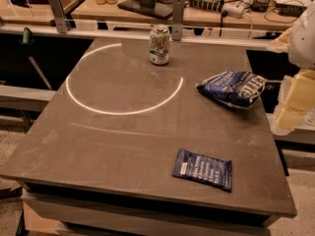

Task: Move blue chip bag near 7up can

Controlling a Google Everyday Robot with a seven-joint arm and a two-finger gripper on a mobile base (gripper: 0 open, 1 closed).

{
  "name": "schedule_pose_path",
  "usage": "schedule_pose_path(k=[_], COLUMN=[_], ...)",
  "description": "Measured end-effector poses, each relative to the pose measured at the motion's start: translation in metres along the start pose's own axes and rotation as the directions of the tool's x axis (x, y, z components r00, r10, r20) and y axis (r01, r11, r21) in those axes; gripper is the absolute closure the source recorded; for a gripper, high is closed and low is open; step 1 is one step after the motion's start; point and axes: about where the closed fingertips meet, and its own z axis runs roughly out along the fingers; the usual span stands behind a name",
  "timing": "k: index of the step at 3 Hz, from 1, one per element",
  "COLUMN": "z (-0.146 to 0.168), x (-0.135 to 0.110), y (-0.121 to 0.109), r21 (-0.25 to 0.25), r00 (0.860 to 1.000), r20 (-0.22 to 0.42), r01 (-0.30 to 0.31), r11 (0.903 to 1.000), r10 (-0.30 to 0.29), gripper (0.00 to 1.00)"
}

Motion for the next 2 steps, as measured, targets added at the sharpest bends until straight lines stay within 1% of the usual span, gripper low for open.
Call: schedule_pose_path(k=[1, 2], z=[0.0000, -0.0015], x=[0.0000, -0.0027], y=[0.0000, -0.0062], r21=[0.000, 0.036], r00=[1.000, 0.999], r20=[0.000, 0.037], r01=[0.000, -0.025], r11=[1.0000, 0.9991], r10=[0.000, 0.023], gripper=[0.00, 0.00])
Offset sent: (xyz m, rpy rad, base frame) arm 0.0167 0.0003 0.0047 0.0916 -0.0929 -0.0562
